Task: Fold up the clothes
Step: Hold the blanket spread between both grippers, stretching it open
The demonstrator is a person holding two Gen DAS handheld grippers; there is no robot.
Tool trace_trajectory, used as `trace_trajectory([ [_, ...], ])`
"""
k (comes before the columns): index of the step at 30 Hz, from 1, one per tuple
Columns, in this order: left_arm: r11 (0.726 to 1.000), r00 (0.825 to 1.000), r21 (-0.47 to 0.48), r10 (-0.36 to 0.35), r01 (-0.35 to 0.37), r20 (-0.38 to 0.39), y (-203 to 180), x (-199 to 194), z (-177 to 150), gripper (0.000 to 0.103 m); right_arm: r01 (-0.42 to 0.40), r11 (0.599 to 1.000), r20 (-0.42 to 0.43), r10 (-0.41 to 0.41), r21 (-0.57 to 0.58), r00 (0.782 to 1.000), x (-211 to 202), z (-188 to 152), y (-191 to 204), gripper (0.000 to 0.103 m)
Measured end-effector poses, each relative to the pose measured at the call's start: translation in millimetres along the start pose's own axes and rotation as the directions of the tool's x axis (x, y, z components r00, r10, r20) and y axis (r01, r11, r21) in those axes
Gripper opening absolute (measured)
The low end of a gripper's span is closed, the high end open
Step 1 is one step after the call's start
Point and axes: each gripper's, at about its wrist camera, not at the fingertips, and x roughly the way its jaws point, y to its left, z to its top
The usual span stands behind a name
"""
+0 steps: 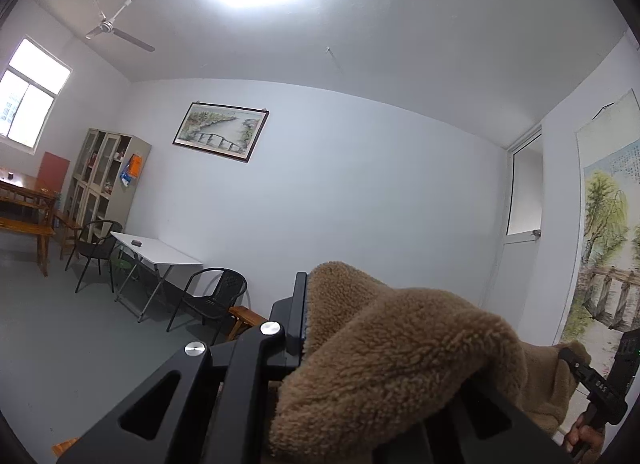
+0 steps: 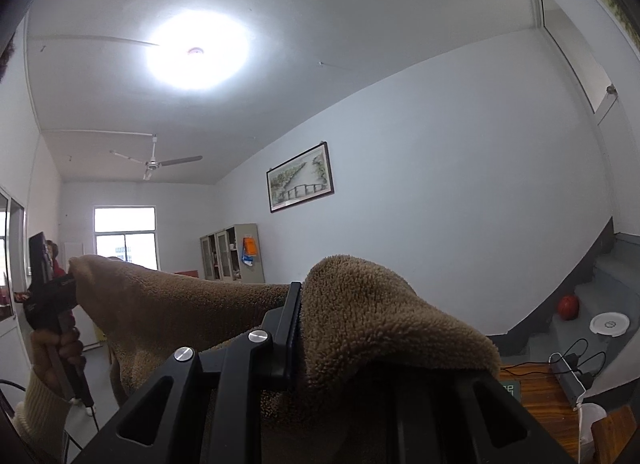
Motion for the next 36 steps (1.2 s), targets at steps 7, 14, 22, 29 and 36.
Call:
trace_trajectory([
  [7, 1.000, 1.000, -0.015, -0.009, 0.008, -0.023, -2.2, -4.5, -0.1, 0.008, -0.021, 1.000, 0.005, 0.021, 0.011, 1.000, -22.4, 0.3, 4.3, 0.018],
  [14, 0.999, 0.998, -0.041, -0.022, 0.019, -0.067, -6.7, -0.3, -3.7, 0.008, -0.011, 1.000, 0.025, 0.011, -0.016, 1.000, -33.4, 0.4, 6.1, 0.018],
  [22, 0.999, 0.998, -0.027, -0.036, 0.035, -0.046, -21.7, -13.2, 4.6, 0.008, 0.001, 1.000, 0.047, -0.001, -0.010, 0.999, -54.9, -2.3, 1.9, 0.018],
  [29, 0.996, 0.996, -0.022, -0.086, 0.087, 0.035, -30.5, -31.1, 23.9, 0.008, -0.017, 0.999, 0.065, 0.019, -0.040, 0.998, -86.0, 0.0, 11.6, 0.018],
  [36, 0.988, 0.983, 0.007, -0.157, 0.157, 0.100, -36.4, -30.8, 46.9, 0.008, -0.046, 0.998, 0.108, 0.051, -0.043, 0.993, -111.1, 15.7, 21.1, 0.018],
])
